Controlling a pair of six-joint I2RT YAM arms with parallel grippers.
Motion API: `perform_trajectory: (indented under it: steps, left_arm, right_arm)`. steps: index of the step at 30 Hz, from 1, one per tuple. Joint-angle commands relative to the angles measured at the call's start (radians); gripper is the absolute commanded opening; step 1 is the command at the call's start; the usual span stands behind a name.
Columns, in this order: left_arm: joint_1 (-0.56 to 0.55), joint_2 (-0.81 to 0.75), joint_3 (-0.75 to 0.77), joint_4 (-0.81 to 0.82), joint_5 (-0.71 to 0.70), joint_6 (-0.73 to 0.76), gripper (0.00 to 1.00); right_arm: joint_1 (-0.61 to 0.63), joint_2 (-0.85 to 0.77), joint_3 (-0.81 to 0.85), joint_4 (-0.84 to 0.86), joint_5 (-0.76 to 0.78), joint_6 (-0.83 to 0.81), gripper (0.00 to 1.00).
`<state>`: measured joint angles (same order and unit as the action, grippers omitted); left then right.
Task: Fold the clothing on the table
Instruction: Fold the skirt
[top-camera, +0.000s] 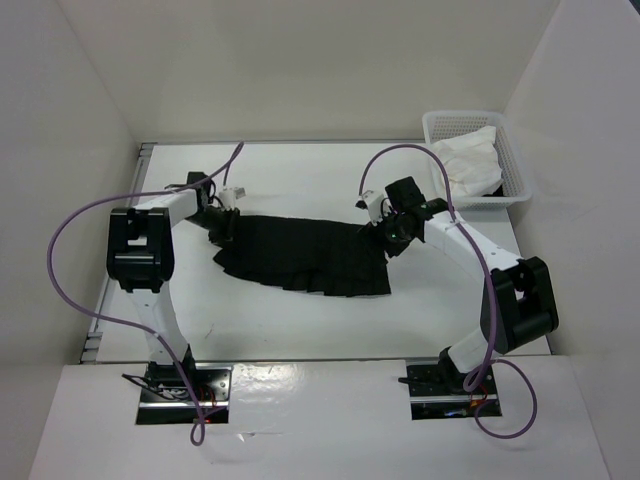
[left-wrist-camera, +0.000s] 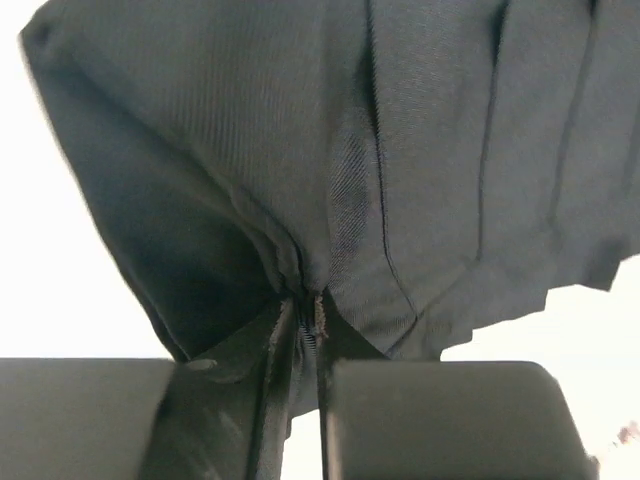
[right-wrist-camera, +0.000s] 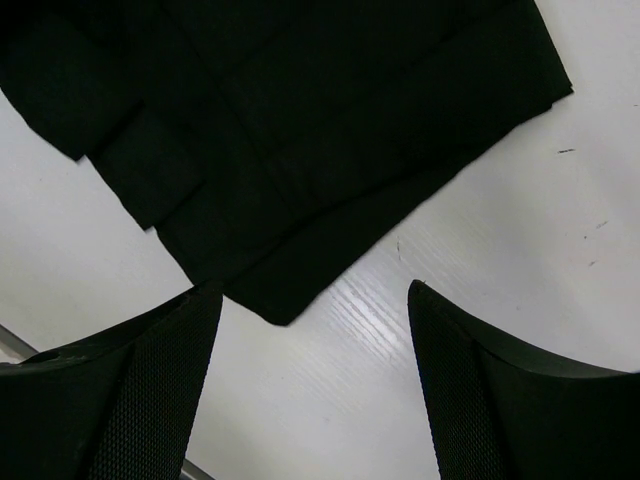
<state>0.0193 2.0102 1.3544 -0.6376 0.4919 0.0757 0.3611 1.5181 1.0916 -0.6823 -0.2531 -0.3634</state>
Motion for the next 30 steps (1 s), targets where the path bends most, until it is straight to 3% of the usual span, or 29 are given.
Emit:
perform_trajectory:
  steps: [1, 4, 6, 9, 10, 15, 20, 25, 30]
  left_arm:
    - [-0.004, 0.018, -0.066, -0.122, 0.141, 0.068, 0.18]
    - [-0.004, 0.007, -0.084, -0.169, 0.194, 0.126, 0.38]
    - [-0.004, -0.02, -0.084, -0.209, 0.203, 0.159, 0.56]
    - [-0.004, -0.085, -0.084, -0.255, 0.217, 0.219, 0.75]
    - [-0.004, -0.128, -0.084, -0.264, 0.217, 0.231, 0.78]
    - [-0.004, -0.211, 0.014, -0.264, 0.062, 0.263, 0.82]
    - [-0.004, -0.177, 0.106, -0.146, -0.084, 0.286, 0.76]
    - [-0.004, -0.032, 0.199, -0.108, -0.073, 0.322, 0.74]
    - [-0.004, 0.059, 0.246, -0.073, -0.062, 0.341, 0.8]
  right_arm:
    - [0.002, -0.022, -0.012, 0.024, -0.02, 0.004, 0.8]
    - [0.002, -0.033, -0.021, 0.024, -0.011, 0.004, 0.8]
    - [0.002, -0.044, -0.032, 0.024, -0.011, 0.004, 0.8]
    - [0.002, -0.044, -0.041, 0.024, 0.0, 0.004, 0.8]
    - [0.002, -0.044, -0.041, 0.024, 0.0, 0.004, 0.8]
    - [-0.007, -0.053, -0.041, 0.015, 0.009, 0.004, 0.8]
    - [-0.007, -0.062, -0.032, -0.005, 0.018, -0.005, 0.8]
    - [-0.054, -0.099, -0.032, -0.026, 0.028, -0.005, 0.8]
    - [-0.094, -0.133, -0.032, -0.06, 0.028, -0.014, 0.8]
